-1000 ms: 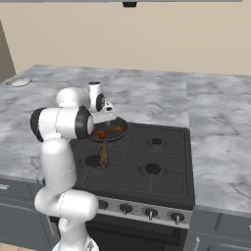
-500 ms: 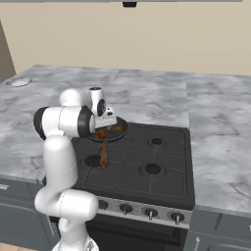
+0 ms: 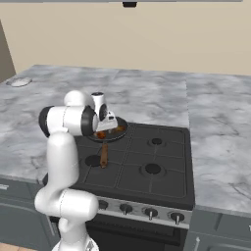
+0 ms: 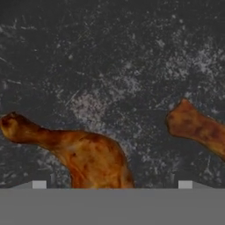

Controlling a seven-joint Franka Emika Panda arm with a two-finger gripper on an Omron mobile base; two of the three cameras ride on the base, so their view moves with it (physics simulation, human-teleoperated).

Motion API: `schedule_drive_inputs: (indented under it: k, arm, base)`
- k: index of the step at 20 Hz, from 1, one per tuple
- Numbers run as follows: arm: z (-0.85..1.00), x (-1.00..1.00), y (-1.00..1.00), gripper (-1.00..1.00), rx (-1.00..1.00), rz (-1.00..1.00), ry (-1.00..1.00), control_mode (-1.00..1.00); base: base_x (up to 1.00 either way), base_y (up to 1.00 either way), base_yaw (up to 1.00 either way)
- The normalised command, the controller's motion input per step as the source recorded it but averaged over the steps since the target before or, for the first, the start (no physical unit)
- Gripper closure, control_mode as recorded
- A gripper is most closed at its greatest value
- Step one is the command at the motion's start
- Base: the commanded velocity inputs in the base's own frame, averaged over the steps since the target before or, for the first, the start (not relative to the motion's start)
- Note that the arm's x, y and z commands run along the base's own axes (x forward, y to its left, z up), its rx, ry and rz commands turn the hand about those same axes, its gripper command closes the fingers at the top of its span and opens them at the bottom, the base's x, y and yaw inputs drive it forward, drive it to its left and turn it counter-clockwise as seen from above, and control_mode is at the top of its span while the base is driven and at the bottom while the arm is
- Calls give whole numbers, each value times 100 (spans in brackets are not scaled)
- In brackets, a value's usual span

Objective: Take the chicken drumsticks from the pan and place one on each plate on the dining counter.

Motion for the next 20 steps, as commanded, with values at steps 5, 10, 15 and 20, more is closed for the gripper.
schedule_drive_inputs:
  k: [5, 10, 15, 20]
  arm:
    - [-17, 19, 0, -100, 2, 0, 0, -100]
    - [-14, 9, 0, -100, 1, 0, 0, -100]
    - [-14, 2, 0, 100, 0, 0, 0, -100]
    - [-2, -13, 0, 100, 0, 0, 0, -100]
  base:
    - [0, 0, 0]
    - [0, 0, 0]
    - [0, 0, 0]
    - [0, 0, 0]
